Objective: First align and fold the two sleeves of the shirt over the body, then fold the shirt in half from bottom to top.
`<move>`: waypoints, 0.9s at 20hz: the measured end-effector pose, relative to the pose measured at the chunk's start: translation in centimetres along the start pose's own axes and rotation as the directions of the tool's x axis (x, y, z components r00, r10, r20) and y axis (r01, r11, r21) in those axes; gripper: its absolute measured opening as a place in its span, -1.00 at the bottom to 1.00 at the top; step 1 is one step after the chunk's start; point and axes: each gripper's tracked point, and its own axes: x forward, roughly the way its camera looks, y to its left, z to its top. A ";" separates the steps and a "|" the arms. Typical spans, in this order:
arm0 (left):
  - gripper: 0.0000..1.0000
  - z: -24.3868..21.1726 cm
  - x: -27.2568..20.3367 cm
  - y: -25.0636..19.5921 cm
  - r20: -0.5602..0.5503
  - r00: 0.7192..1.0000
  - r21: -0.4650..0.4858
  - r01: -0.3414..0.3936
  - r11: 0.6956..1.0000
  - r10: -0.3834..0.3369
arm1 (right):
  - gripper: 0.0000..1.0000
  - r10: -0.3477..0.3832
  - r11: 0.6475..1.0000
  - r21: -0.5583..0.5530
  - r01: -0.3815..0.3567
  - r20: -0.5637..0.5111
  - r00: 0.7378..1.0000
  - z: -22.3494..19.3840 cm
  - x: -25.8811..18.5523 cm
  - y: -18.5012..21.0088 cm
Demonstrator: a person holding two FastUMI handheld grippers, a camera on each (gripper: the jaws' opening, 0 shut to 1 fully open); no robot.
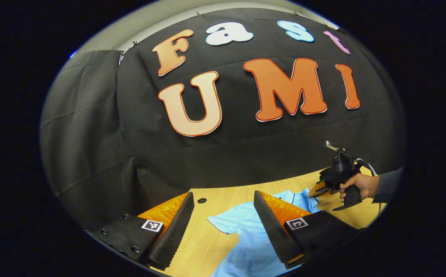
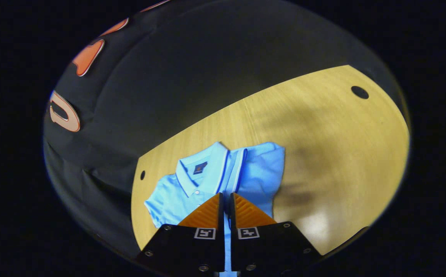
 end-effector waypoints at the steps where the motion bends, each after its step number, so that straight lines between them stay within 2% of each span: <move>1: 0.99 -0.2 0.6 0.3 -0.006 1.000 -0.008 0.010 1.000 -0.010 | -0.87 0.021 1.000 -0.010 -0.021 -0.005 1.000 -0.5 0.2 0.8; 3: 0.99 -1.2 2.1 0.9 -0.024 0.999 -0.024 0.030 0.999 -0.031 | -0.83 0.037 0.999 -0.038 -0.038 -0.012 0.999 -1.2 -0.1 1.7; 5: 1.00 -2.9 4.0 1.4 -0.055 0.996 -0.053 0.070 0.996 -0.073 | -0.52 0.012 0.993 -0.117 -0.013 -0.010 1.000 -2.0 -1.6 1.8; 6: 0.99 -3.9 5.3 1.7 -0.082 0.991 -0.072 0.101 0.992 -0.107 | -0.48 0.000 0.988 -0.157 0.001 0.010 1.000 -2.1 -2.3 1.8; 7: 0.99 -5.0 6.3 1.9 -0.107 0.986 -0.085 0.119 0.989 -0.127 | -0.07 -0.008 0.980 -0.197 0.016 0.038 0.999 -2.1 -3.5 2.1; 9: 1.00 -8.6 9.4 2.1 -0.206 0.962 -0.126 0.158 0.979 -0.182 | 0.34 -0.050 0.966 -0.246 0.074 0.102 0.994 -2.6 -6.1 1.8; 10: 1.00 -10.0 10.8 2.5 -0.248 0.947 -0.156 0.169 0.973 -0.204 | 0.43 -0.067 0.962 -0.254 0.097 0.126 0.990 -2.6 -7.1 1.6; 11: 0.94 -11.2 11.8 2.8 -0.283 0.934 -0.171 0.172 0.970 -0.216 | 0.41 -0.087 0.959 -0.256 0.122 0.145 0.986 -2.9 -8.3 1.3; 12: 1.00 -12.2 12.8 3.1 -0.320 0.920 -0.186 0.172 0.968 -0.225 | 0.45 -0.106 0.957 -0.252 0.145 0.160 0.981 -3.2 -9.4 0.9; 13: 1.00 -13.1 13.6 3.1 -0.347 0.907 -0.203 0.175 0.964 -0.237 | 0.72 -0.124 0.955 -0.245 0.166 0.178 0.976 -3.5 -10.2 0.5; 16: 0.99 -16.4 16.7 3.6 -0.453 0.853 -0.239 0.164 0.957 -0.259 | 0.82 -0.183 0.951 -0.208 0.231 0.227 0.957 -4.7 -13.3 -0.6; 18: 0.99 -19.1 18.7 3.8 -0.523 0.802 -0.282 0.157 0.946 -0.289 | 0.84 -0.216 0.948 -0.176 0.265 0.259 0.942 -6.3 -15.7 -1.0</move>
